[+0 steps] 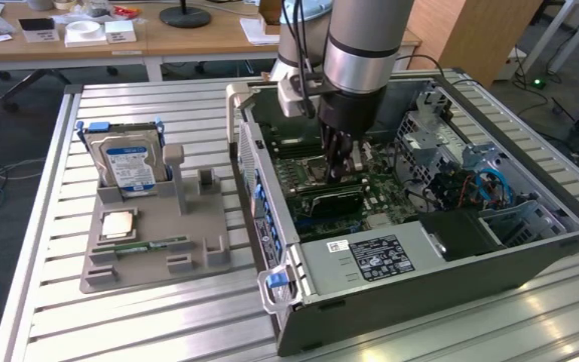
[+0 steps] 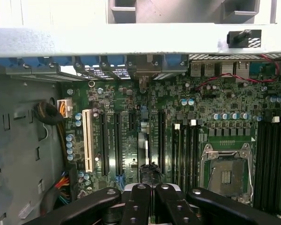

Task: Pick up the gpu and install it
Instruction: 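Press down on the gpu until it lock into place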

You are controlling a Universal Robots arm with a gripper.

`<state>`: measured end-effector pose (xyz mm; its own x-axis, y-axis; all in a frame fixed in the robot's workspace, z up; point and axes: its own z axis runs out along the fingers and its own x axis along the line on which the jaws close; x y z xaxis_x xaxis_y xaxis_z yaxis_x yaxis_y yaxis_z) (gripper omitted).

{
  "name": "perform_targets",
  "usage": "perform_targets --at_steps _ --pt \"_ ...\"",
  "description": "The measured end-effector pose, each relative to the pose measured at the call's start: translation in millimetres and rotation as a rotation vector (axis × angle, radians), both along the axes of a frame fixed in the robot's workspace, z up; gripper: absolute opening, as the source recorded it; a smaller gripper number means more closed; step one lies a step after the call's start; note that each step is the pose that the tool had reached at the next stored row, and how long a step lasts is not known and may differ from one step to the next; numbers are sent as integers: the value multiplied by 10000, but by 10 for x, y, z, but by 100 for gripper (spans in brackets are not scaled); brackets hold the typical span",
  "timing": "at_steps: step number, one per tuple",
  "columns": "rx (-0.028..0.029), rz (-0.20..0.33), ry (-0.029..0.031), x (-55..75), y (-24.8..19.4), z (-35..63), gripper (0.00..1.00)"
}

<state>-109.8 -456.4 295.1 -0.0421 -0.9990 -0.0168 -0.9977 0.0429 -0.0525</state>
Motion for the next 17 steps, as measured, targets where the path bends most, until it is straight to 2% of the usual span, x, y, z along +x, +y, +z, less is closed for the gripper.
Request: perform_targets --at_steps 5,10,14,17 --pt "-1 0 1 0 0 -9 11" --pt "0 0 0 0 0 -94 11" --pt "-1 0 1 0 0 -96 11" --pt "-1 -1 0 -1 43 -111 11"
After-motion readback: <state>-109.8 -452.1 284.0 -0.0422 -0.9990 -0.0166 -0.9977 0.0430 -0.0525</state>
